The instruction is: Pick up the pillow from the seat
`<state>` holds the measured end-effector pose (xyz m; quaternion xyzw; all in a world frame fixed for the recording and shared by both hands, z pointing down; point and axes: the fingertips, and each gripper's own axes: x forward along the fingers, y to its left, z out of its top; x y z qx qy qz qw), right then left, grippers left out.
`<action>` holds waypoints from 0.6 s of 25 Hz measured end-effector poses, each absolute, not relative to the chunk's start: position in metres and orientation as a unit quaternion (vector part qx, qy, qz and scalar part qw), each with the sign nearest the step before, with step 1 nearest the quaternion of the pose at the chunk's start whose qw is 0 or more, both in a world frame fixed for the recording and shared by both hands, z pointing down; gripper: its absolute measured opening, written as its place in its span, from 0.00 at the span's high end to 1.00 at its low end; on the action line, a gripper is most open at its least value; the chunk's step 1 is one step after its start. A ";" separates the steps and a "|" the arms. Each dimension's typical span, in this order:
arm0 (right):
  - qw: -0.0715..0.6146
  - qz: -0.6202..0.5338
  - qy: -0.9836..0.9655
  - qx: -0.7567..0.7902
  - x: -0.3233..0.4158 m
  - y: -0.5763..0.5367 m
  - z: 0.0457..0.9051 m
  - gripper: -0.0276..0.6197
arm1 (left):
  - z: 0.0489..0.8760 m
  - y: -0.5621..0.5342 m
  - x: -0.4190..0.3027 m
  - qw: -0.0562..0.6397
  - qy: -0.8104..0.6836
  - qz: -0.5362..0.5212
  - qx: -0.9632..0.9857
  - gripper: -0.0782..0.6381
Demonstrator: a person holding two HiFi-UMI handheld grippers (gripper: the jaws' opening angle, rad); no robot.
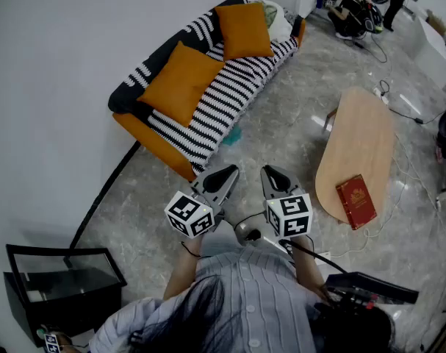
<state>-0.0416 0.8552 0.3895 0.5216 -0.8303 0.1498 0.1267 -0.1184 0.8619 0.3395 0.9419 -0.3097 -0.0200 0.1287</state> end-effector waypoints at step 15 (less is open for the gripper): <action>0.134 0.152 -0.841 0.502 -0.051 0.822 0.395 0.91 | 0.351 0.829 -0.118 0.138 -0.320 -0.010 0.937 0.87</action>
